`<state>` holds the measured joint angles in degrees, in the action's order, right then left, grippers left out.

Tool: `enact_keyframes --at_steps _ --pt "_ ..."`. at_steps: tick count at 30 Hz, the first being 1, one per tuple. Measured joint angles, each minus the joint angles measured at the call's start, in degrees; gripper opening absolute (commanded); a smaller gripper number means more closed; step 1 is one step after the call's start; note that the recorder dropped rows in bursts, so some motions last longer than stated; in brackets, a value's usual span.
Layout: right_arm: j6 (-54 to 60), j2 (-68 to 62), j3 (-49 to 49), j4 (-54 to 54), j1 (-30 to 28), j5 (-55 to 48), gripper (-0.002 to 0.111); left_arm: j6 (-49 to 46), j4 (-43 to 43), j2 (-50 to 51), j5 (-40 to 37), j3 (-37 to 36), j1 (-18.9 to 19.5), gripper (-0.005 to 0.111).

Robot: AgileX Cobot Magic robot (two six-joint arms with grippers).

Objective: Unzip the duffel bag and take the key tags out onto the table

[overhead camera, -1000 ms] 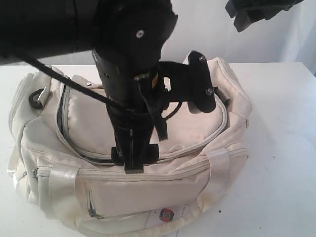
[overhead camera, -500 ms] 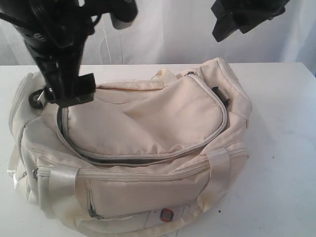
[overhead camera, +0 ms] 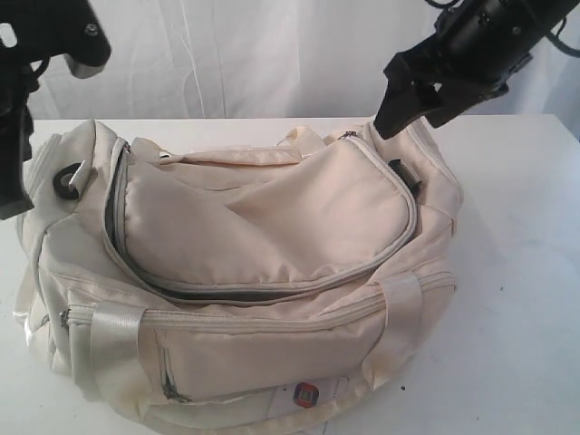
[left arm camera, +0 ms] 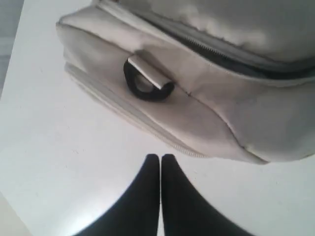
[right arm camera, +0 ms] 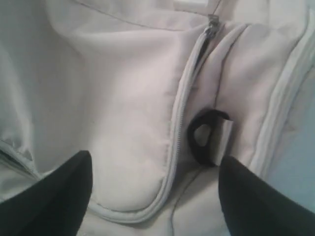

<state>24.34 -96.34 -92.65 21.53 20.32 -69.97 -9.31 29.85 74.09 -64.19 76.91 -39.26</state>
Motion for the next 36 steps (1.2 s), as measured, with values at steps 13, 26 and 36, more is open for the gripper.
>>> enact_keyframes --at_steps 13,26,36 --pt "1.6 -2.3 7.7 2.8 0.0 0.0 0.066 4.2 -2.0 -13.4 4.2 -12.5 4.5 0.0" --pt "5.1 -5.1 7.9 11.9 0.0 1.1 0.004 3.5 -5.3 -14.8 10.0 -16.1 4.5 0.0" --pt "7.3 -5.1 2.1 30.1 0.0 9.7 0.0 -13.8 -21.6 -14.8 13.7 -16.2 4.5 0.0"
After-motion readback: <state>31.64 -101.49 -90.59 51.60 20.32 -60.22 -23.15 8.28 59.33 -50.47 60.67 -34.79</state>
